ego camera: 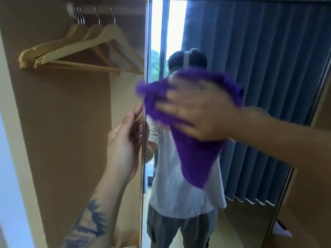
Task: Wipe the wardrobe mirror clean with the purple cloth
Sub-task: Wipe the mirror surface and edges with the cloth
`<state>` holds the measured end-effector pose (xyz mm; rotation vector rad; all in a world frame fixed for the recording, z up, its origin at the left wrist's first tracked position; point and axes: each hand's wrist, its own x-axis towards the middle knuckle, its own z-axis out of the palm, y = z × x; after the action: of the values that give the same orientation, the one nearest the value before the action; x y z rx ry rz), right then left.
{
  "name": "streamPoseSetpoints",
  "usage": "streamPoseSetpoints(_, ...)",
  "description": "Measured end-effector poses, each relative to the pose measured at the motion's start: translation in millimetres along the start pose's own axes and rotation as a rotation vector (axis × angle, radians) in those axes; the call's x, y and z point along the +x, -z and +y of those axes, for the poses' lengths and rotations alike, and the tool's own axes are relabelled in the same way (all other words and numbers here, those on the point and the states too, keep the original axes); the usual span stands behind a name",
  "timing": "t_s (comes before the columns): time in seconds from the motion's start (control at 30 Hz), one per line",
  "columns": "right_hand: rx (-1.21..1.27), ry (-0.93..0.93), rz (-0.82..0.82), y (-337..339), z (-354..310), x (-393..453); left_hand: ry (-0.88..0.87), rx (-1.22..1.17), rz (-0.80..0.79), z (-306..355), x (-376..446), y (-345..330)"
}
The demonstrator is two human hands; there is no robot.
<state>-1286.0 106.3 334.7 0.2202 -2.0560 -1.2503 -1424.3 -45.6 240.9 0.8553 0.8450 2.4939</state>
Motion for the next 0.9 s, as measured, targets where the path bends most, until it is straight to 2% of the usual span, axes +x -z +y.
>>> streamPoseSetpoints(0.07,-0.082,-0.238,0.037,14,17,10,-0.004,0.020,0.001,-2,1,0)
streamPoseSetpoints(0.13,-0.086,-0.284,0.074,11,-6,0,-0.014,0.015,-0.014,-4,-1,0)
streamPoseSetpoints(0.17,-0.059,-0.225,0.058,4,-26,-12,-0.016,0.018,-0.016,-4,-2,0)
streamPoseSetpoints(0.23,-0.004,0.037,-0.056,-10,-63,-44,-0.027,0.025,-0.018,-4,-2,0)
streamPoseSetpoints(0.3,0.007,0.310,-0.181,-10,-68,-65,-0.035,0.024,0.008,-5,-1,0)
streamPoseSetpoints(0.33,0.016,0.351,-0.197,-7,-55,-66,-0.034,0.028,0.027,-6,1,0)
streamPoseSetpoints(0.4,0.030,0.230,-0.156,2,-18,-56,-0.033,0.022,0.046,-9,2,0)
streamPoseSetpoints(0.5,-0.089,-0.100,-0.025,24,37,-41,-0.049,0.012,0.063,-10,1,-2)
streamPoseSetpoints(0.6,-0.125,-0.292,0.063,22,18,-51,-0.058,-0.001,0.070,-9,-3,-6)
streamPoseSetpoints(0.63,-0.105,-0.280,0.063,15,2,-61,-0.060,0.006,0.069,-8,-4,-8)
streamPoseSetpoints(0.7,-0.029,-0.097,-0.028,3,-24,-83,-0.066,0.033,0.069,-7,-5,-8)
streamPoseSetpoints(0.77,0.012,0.155,-0.147,6,-9,-94,-0.074,0.045,0.075,-7,-6,-9)
streamPoseSetpoints(0.8,-0.007,0.199,-0.152,11,9,-92,-0.078,0.039,0.076,-7,-5,-10)
streamPoseSetpoints(0.83,-0.035,0.175,-0.130,19,30,-88,-0.082,0.032,0.073,-6,-5,-11)
streamPoseSetpoints(0.9,-0.100,0.010,-0.051,33,69,-81,-0.087,0.035,0.070,-6,-6,-14)
